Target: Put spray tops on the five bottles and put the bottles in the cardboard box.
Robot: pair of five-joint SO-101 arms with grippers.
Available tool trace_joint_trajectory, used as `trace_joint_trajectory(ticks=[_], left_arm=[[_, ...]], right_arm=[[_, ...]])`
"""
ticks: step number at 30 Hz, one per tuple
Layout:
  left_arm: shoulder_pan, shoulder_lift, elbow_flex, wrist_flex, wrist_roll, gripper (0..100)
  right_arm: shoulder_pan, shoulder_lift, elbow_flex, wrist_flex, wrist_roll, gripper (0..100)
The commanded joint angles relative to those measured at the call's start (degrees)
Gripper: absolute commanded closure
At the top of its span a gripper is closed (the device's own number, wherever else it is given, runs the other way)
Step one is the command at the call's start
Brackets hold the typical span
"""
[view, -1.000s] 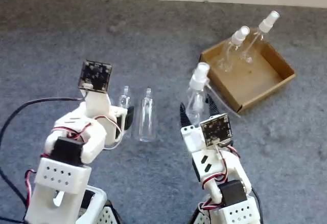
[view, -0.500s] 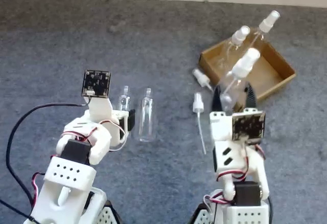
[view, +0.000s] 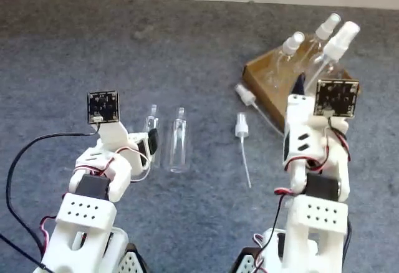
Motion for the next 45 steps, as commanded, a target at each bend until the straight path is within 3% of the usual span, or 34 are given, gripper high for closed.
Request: trace_joint_trajectory(ticks=[1, 6, 12, 15, 20, 23, 32, 45], left_arm=[[-0.40, -0.66, -0.31, -2.11, 0.97, 85], [-0.40, -0.66, -0.40, -2.73, 0.88, 97], [-0.57, -0.66, 3.21, -9.14, 0.53, 98], [-0.40, -0.66, 6.20, -15.21, -4.40, 100], [-0.31, -0.66, 9.98, -23.21, -5.63, 100], [-0.31, -0.66, 11.30, -26.02, -5.71, 100], [-0.31, -0.66, 11.38, -26.64, -5.89, 100], [-0.31, -0.66, 11.38, -26.73, -5.89, 100]], right_arm=[[3.12, 3.82, -2.68, -7.96, 0.62, 83.4], [6.11, 15.08, -3.47, -13.49, 0.62, 83.4], [8.31, 30.55, -10.77, -20.88, 0.62, 83.4], [9.45, 37.93, -15.16, -23.43, 0.53, 83.4], [11.30, 48.04, -21.32, -27.82, -5.63, 83.4], [11.47, 53.05, -23.87, -30.81, -5.63, 83.4], [10.68, 65.36, -28.18, -43.56, -5.63, 83.4], [10.59, 77.23, -37.05, -44.53, -5.63, 83.4]])
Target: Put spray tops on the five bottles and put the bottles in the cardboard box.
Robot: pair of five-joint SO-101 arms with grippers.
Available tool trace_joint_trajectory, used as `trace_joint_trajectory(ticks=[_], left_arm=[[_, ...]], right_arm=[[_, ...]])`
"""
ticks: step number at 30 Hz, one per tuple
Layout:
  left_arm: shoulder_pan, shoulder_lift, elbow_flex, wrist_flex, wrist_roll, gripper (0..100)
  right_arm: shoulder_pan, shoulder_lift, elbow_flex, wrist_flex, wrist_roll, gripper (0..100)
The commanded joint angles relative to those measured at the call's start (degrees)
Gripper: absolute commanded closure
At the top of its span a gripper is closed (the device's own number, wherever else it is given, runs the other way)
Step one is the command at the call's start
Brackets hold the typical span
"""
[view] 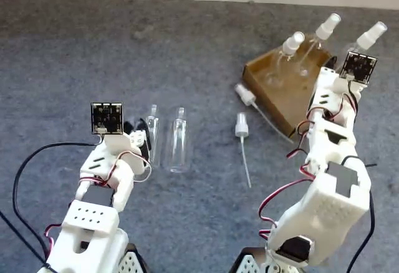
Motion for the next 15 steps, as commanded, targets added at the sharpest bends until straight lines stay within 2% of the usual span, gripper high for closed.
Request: trace_joint_trajectory(ticks=[1, 11, 15], left_arm=[[-0.40, -0.66, -0.48, -1.41, -0.79, 100], [-0.40, -0.57, -0.40, -1.41, -0.79, 100], [-0.40, -0.57, -0.40, -1.41, -0.79, 100]], right_arm=[[-0.13, 0.75, -5.23, -1.63, -0.62, 83.4], [-0.75, 8.22, -9.01, -1.80, -0.62, 83.2], [-0.57, 8.92, -8.66, -7.78, -0.35, 82.9]])
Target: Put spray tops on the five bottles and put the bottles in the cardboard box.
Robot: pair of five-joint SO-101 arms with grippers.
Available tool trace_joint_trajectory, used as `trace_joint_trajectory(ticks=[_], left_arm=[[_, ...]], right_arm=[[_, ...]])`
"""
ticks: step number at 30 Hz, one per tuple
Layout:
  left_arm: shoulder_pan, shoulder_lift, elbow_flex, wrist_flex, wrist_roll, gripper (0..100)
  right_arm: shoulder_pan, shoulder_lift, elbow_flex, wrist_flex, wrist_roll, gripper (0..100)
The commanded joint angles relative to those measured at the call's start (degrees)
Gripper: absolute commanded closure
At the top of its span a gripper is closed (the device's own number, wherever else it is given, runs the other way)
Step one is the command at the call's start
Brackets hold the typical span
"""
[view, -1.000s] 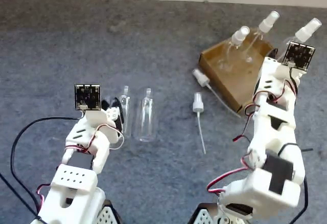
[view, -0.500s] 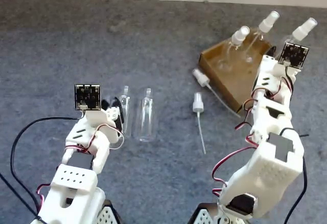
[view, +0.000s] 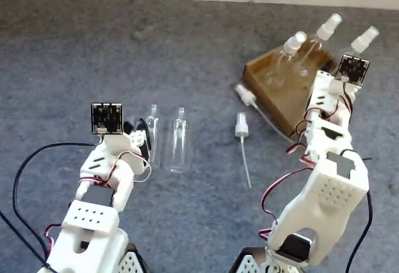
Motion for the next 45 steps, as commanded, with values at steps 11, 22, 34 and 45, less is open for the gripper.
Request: trace_joint_trajectory(ticks=[11, 22, 34, 45], left_arm=[[-0.40, -0.57, -0.40, -1.41, -0.88, 100], [-0.40, -0.40, -0.40, -1.41, -0.88, 100], [-0.40, -0.48, -0.40, -1.41, -0.88, 100], [-0.40, -0.40, -0.40, -1.41, -0.88, 100]], right_arm=[[-1.54, -0.84, -2.15, -5.49, 5.19, 71.3], [-1.54, -1.19, 0.57, -5.76, 5.36, 71.3], [-0.22, -1.36, 0.57, -3.82, 5.27, 71.3], [-0.13, -6.99, -3.38, 18.86, 1.14, 71.3]])
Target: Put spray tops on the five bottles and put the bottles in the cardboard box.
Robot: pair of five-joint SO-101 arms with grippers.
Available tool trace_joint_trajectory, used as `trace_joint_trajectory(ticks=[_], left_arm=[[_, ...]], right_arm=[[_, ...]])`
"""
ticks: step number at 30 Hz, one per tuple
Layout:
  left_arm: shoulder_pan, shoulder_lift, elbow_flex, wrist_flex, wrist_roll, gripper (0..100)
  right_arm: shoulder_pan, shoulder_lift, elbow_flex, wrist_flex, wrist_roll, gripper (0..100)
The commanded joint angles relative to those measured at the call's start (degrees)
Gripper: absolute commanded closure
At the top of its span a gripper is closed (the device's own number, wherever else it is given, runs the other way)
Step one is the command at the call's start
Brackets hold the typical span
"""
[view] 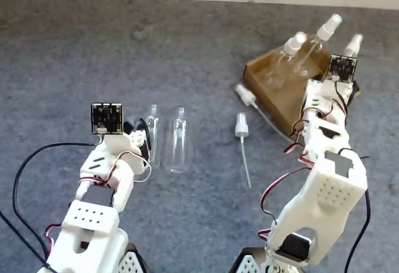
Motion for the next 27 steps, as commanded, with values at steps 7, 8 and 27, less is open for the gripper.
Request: trace_joint_trajectory(ticks=[7, 8, 27], left_arm=[[-0.40, -0.40, -0.40, -1.41, -0.88, 100], [-0.40, -0.40, -0.40, -1.41, -0.88, 100], [-0.40, -0.22, -0.40, -1.32, -0.88, 100]], right_arm=[[0.40, -12.18, -3.47, 14.81, -3.08, 71.3], [0.40, -12.62, -3.47, 15.16, -3.08, 71.3], [-0.22, -7.25, -17.45, 31.78, -3.43, 85.2]])
